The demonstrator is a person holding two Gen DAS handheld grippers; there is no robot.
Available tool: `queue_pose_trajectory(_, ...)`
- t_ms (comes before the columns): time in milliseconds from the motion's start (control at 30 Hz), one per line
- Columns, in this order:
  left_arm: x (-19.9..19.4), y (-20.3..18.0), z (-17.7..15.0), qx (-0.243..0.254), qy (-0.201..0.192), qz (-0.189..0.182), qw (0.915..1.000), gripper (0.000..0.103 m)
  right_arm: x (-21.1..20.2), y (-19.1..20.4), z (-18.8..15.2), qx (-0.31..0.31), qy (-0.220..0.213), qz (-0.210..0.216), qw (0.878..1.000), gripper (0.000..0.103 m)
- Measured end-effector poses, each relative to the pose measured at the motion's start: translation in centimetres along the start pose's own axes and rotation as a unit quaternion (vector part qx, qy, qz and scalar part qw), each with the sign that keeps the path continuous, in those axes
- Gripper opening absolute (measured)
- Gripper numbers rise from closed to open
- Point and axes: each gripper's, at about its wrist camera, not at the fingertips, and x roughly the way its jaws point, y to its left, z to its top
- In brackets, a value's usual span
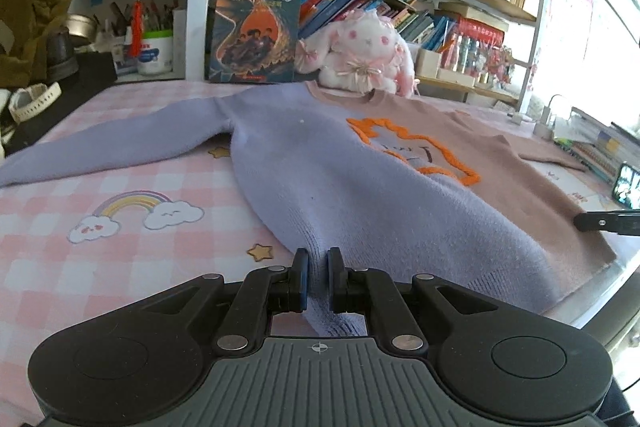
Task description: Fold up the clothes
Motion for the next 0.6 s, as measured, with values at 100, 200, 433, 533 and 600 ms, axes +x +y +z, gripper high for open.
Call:
queue_pose_trajectory(100, 0.7, -0.8, 0.1, 0.0, 0.0, -0.015, 0.9999, 0.008, 0.8, -1.0, 0.5, -0.001, -0.011, -0.024, 1.0, 0.013)
queue_pose_trajectory(200, 1.6, -1.9, 0.4, 0.011, 0.001, -0.028, 0.9995, 0.008, 1.9, -2.1, 1.1, 0.0, -0.018, -0.047, 0.999, 0.013)
queue_pose_trajectory(433, 3.2, -3.4, 1.4, 0.026, 0.002, -0.04, 0.9989, 0.008, 4.1, -3.6, 2.9, -0.026, -0.017, -0.102, 0.994, 0.013)
queue_pose_trajectory(533, 2.7, -2.6, 1.4, 0.016, -0.004, -0.026, 0.9995, 0.008, 3.4, -2.9, 2.5, -0.033, -0.012, -0.092, 0.995, 0.013)
queue_pose_trajectory(600, 2.2, -1.9, 1.4, -0.001, -0.009, -0.026, 0.9996, 0.008, 2.8, -2.4, 1.9, -0.034, -0.013, -0.082, 0.996, 0.013)
